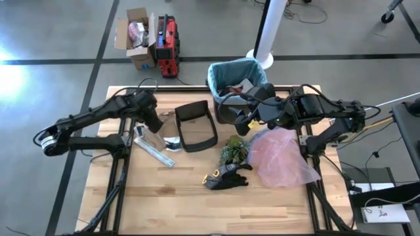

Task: Place trash/remove bag and relplace
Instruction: Put the brown napkin into the trash bin

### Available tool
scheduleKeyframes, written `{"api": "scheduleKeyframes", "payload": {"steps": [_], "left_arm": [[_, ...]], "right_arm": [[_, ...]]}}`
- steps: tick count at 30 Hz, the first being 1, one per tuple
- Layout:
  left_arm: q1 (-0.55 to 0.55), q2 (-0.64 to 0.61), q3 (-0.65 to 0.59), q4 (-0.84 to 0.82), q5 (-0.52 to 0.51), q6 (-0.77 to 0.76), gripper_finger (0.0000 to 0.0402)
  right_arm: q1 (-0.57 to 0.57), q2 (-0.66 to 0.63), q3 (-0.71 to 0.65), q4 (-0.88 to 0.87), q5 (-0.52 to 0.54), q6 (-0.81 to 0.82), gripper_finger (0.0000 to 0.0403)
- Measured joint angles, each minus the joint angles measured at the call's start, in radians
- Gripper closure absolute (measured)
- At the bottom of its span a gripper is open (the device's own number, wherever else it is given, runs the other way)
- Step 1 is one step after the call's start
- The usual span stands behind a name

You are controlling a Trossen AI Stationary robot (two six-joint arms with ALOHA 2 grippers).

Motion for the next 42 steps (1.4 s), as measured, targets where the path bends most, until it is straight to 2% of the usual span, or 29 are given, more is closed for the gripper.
{"api": "scheduleKeyframes", "payload": {"steps": [6, 12, 15, 20, 24, 32, 37, 40, 42], "left_arm": [[0.000, 0.092, 0.000, 0.015, -0.004, 0.007, 0.0245], [0.000, 0.221, 0.001, 0.023, -0.097, 0.092, 0.0147], [0.000, 0.274, 0.001, 0.031, -0.153, 0.138, 0.0109], [0.000, 0.331, 0.000, 0.108, -0.156, 0.176, 0.0073], [0.000, 0.378, -0.008, 0.169, -0.148, 0.204, 0.0070], [0.000, 0.484, -0.029, 0.218, -0.148, 0.217, 0.0092], [-0.001, 0.502, -0.036, 0.224, -0.148, 0.216, 0.0097], [-0.001, 0.487, -0.040, 0.222, -0.148, 0.217, 0.0130], [-0.001, 0.467, -0.040, 0.220, -0.148, 0.217, 0.0173]], "right_arm": [[0.001, 0.000, 0.000, 0.000, -0.003, 0.049, 0.0092], [0.015, 0.000, 0.000, -0.002, -0.010, 0.086, 0.0089], [0.027, 0.000, 0.000, -0.002, -0.010, 0.110, 0.0089], [0.052, 0.000, 0.000, -0.002, -0.010, 0.141, 0.0089], [0.074, 0.000, 0.000, -0.003, -0.010, 0.168, 0.0089], [0.133, 0.000, 0.000, -0.003, -0.002, 0.212, 0.0089], [0.161, 0.000, 0.000, -0.003, -0.001, 0.220, 0.0089], [0.166, 0.000, 0.000, -0.004, -0.001, 0.221, 0.0089], [0.165, 0.000, 0.000, -0.004, 0.002, 0.221, 0.0089]]}}
